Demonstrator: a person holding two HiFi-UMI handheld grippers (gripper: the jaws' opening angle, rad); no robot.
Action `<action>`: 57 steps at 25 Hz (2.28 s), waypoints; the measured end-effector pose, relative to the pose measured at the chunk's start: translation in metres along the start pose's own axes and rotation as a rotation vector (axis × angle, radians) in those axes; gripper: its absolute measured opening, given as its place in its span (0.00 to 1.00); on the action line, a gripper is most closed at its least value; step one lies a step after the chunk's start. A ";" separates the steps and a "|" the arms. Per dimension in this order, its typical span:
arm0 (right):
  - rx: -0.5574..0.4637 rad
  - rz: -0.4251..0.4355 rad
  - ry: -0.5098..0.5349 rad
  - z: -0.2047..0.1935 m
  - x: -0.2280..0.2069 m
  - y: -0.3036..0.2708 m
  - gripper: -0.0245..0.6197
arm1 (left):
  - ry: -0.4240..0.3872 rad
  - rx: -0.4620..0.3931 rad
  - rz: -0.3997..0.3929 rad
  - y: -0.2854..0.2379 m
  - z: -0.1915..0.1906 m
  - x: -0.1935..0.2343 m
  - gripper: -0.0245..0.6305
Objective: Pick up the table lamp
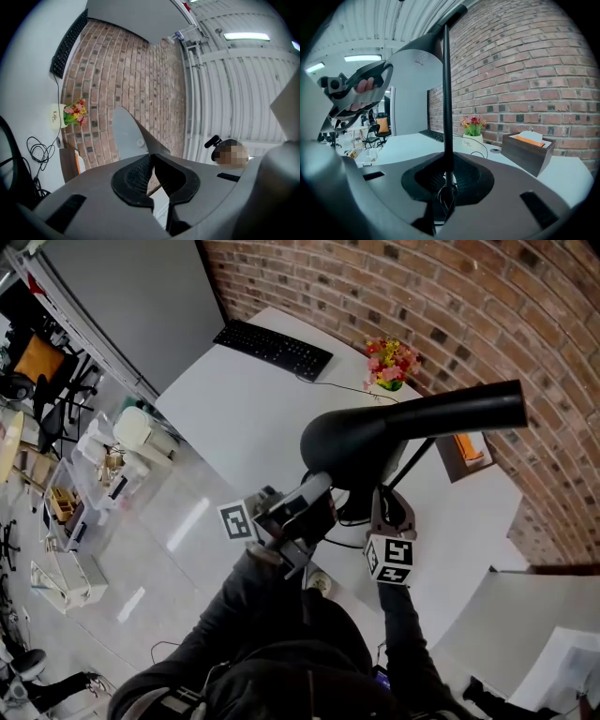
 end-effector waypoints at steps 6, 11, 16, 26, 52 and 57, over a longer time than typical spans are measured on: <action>-0.022 0.010 -0.043 0.002 0.002 0.003 0.12 | -0.035 0.041 -0.036 -0.013 0.001 -0.002 0.05; -0.039 0.017 -0.049 0.006 0.003 0.009 0.12 | -0.069 0.049 -0.032 -0.017 -0.001 -0.011 0.05; -0.075 0.035 -0.027 0.020 0.009 0.011 0.12 | -0.093 0.034 -0.055 -0.017 0.004 -0.025 0.05; -0.191 0.077 -0.010 0.065 0.013 0.017 0.12 | -0.216 0.078 -0.128 -0.043 0.012 -0.071 0.05; -0.444 0.154 0.048 0.169 0.045 0.046 0.12 | -0.448 0.168 -0.343 -0.077 0.023 -0.182 0.06; -0.447 0.140 0.046 0.170 0.044 0.048 0.12 | -0.435 0.180 -0.345 -0.078 0.023 -0.181 0.06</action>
Point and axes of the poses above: the fingertips, and each gripper's own axes: y backward along the fingers, x to its left, z out of its top, the point moved 10 cm from there along y, backward along the fingers, and after that the axes turned 1 degree about y, right-handed, at the moved point
